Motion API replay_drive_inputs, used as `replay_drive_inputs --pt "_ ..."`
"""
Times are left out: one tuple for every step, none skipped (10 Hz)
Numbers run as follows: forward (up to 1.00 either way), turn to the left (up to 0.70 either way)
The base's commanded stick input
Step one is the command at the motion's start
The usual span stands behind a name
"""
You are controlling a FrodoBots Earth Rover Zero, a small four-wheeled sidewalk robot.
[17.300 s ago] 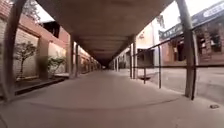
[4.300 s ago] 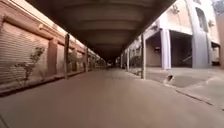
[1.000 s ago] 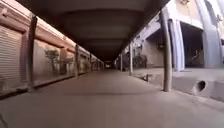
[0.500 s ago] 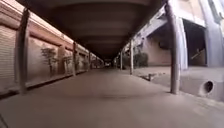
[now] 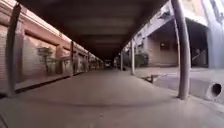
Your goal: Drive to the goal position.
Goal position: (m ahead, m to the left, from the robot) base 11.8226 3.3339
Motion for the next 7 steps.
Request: replay_drive_inputs --pt "0.7 0.0" --pt "0.7 0.0" --pt "0.7 0.0" --pt "0.7 0.0" --pt "0.7 0.21" --pt "0.7 0.32" --pt "0.7 0.21"
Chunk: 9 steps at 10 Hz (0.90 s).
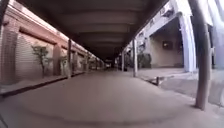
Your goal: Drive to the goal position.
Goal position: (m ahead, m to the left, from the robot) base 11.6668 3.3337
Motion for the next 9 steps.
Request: replay_drive_inputs --pt "0.7 0.04" --pt "0.7 0.0" --pt "0.7 0.0" --pt "0.7 0.0" --pt "0.7 0.0" --pt "0.7 0.0" --pt "0.7 0.0" --pt "0.7 0.0" --pt "0.7 0.0"
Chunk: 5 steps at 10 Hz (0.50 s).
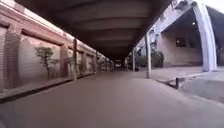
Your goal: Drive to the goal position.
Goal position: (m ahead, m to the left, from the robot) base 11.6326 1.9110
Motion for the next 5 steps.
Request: replay_drive_inputs --pt "0.7 0.0" --pt "0.7 0.0" --pt "0.7 0.0" --pt "0.7 0.0" --pt "0.7 0.0"
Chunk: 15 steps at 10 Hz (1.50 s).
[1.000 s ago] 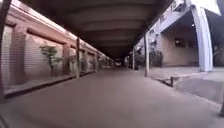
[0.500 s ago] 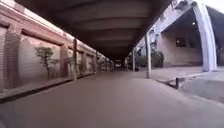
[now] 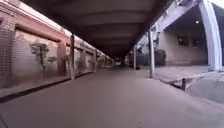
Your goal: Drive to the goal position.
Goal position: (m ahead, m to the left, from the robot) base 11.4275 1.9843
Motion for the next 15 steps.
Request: replay_drive_inputs --pt "0.7 0.0" --pt "0.7 0.0" --pt "0.7 0.0" --pt "0.7 0.0" --pt "0.7 0.0" --pt "0.7 0.0" --pt "0.7 0.0" --pt "0.7 0.0" --pt "0.7 0.0" --pt "0.7 0.0" --pt "0.7 0.0" --pt "0.7 0.0" --pt "0.7 0.0" --pt "0.7 0.0" --pt "0.7 0.0"
